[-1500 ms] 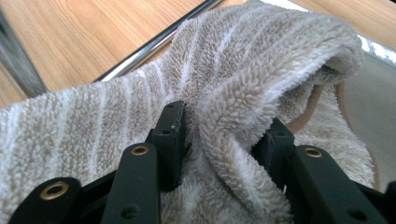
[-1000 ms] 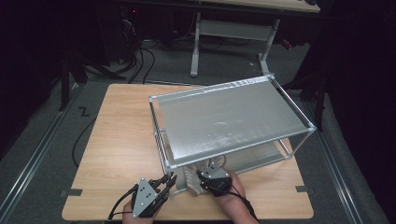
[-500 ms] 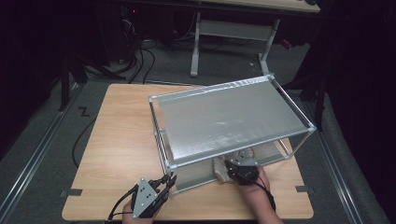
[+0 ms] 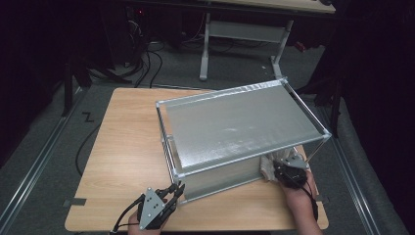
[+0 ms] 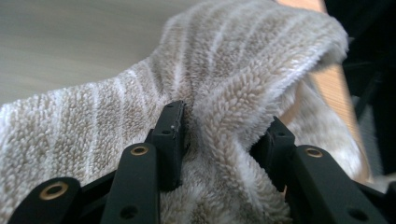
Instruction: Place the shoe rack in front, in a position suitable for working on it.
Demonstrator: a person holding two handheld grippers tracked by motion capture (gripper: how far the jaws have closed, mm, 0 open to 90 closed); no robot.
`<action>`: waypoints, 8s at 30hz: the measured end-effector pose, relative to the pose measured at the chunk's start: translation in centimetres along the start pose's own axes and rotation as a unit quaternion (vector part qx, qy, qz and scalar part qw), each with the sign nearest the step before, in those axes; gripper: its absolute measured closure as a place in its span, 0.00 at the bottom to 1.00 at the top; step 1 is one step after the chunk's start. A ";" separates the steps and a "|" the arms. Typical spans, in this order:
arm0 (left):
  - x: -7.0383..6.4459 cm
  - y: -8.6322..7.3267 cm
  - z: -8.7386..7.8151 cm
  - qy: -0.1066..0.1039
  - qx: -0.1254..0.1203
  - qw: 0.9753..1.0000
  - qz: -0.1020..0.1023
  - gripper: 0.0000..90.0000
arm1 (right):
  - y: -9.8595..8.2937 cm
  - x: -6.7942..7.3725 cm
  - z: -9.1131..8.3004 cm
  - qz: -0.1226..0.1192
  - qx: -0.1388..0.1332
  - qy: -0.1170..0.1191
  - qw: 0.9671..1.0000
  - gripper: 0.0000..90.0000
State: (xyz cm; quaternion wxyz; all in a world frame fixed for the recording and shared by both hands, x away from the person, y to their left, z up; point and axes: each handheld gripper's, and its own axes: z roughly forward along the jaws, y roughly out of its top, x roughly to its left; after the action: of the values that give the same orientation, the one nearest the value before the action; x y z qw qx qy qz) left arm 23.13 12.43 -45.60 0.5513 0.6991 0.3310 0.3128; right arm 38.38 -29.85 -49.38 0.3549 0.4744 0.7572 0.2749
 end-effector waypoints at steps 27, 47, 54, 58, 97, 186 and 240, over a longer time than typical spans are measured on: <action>-0.1 0.0 0.1 0.002 -0.002 1.000 -0.010 0.88 | 1.8 8.0 -1.1 -0.066 -0.016 0.094 0.993 0.72; 0.1 0.1 0.2 -0.003 -0.002 1.000 -0.009 0.88 | 4.7 22.4 -4.2 -0.182 -0.069 0.252 0.948 0.72; -0.1 0.1 0.3 -0.006 -0.003 1.000 -0.008 0.88 | 4.4 22.2 -5.1 -0.192 -0.068 0.249 0.947 0.71; -0.1 0.1 0.2 -0.006 -0.002 1.000 -0.007 0.88 | 3.6 19.1 -5.4 -0.182 -0.054 0.213 0.958 0.69; 0.7 0.1 -0.2 0.010 -0.001 1.000 -0.010 0.88 | -2.6 0.1 -3.9 0.029 0.036 -0.005 0.999 0.72; 3.2 -0.3 0.1 0.042 -0.006 0.999 -0.010 0.81 | 1.9 10.8 -2.3 -0.006 0.039 0.192 0.981 0.14; 2.4 -0.9 0.5 0.028 -0.001 1.000 0.004 0.62 | 2.9 5.3 -11.2 0.067 -0.232 0.098 0.965 0.77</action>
State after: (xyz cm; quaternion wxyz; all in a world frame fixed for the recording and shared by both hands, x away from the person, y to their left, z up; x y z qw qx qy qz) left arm 24.82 14.19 -46.42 0.5413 0.6908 0.3430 0.3348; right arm 29.37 -24.80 -41.99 0.3601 0.3994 0.6700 0.5117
